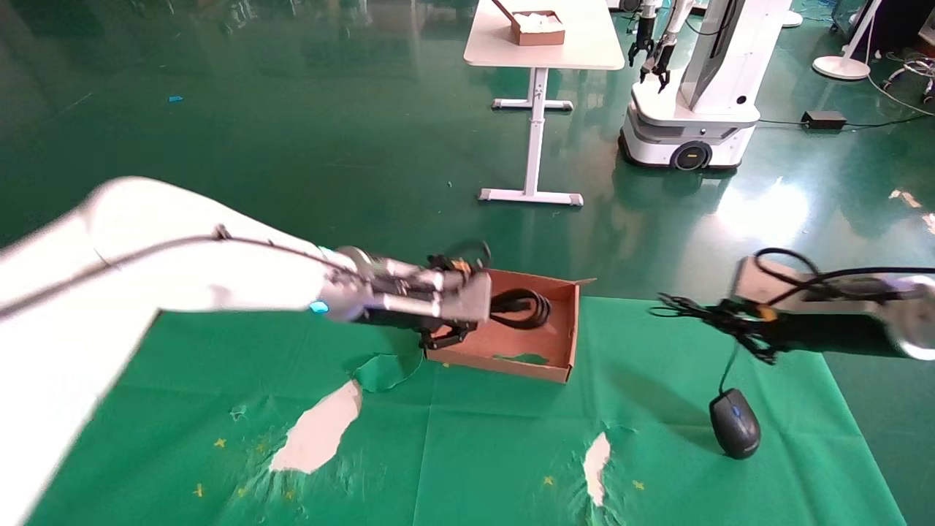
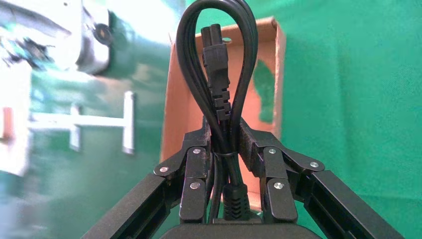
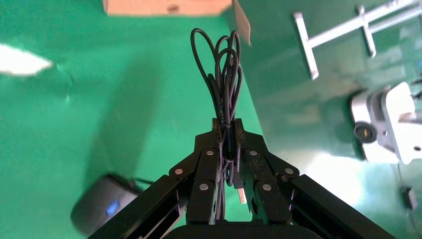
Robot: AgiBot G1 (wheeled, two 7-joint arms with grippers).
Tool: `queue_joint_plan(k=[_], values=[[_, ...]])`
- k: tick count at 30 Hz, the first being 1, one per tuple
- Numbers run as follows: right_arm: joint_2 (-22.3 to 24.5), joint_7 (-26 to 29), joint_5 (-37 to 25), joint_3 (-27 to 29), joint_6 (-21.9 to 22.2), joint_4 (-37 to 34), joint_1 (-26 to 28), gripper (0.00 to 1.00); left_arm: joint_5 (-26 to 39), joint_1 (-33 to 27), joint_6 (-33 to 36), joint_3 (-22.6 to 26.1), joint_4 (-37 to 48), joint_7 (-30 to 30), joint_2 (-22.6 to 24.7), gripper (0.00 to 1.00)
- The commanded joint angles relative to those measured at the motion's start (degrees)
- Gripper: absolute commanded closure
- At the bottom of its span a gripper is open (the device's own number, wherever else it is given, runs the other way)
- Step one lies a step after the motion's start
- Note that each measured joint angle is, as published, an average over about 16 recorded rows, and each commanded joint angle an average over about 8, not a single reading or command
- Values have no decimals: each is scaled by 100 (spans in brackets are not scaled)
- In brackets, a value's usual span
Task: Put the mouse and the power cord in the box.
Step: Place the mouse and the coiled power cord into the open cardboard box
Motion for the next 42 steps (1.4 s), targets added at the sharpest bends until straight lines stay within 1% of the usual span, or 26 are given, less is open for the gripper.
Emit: queue_joint_plan(k=[1, 4, 5, 8, 12, 13, 21, 31, 37, 42], values=[[111, -34, 9, 28, -34, -102, 75, 100, -34, 171, -349, 158, -167, 359, 124, 100], [249, -42, 28, 50, -126, -114, 123, 100, -78, 360, -941, 590, -370, 547, 129, 99], [287, -44, 32, 56, -151, -107, 136, 100, -87, 398, -1129, 732, -410, 579, 128, 93], [369, -53, 36, 66, -200, -78, 162, 100, -161, 460, -1556, 1092, -452, 555, 122, 56], [401, -68, 33, 74, -193, -67, 183, 100, -307, 431, -1833, 1488, -448, 377, 116, 6], [397, -75, 35, 76, -186, -70, 186, 100, -350, 417, -1867, 1571, -446, 322, 116, 0], [294, -155, 127, 115, -175, -104, 219, 100, -661, 286, -2084, 2162, -487, 51, 110, 0], [20, -384, 332, 188, -284, -22, 479, 100, -1017, 162, -2299, 2657, -436, -117, 103, 0], [-337, -565, 484, 239, -294, -61, 736, 100, -1243, 21, -2456, 2779, 84, -383, 80, 0], [-860, -847, 554, 245, -85, -221, 893, 100, -1362, -156, -2399, 2818, 816, -597, -22, 0]])
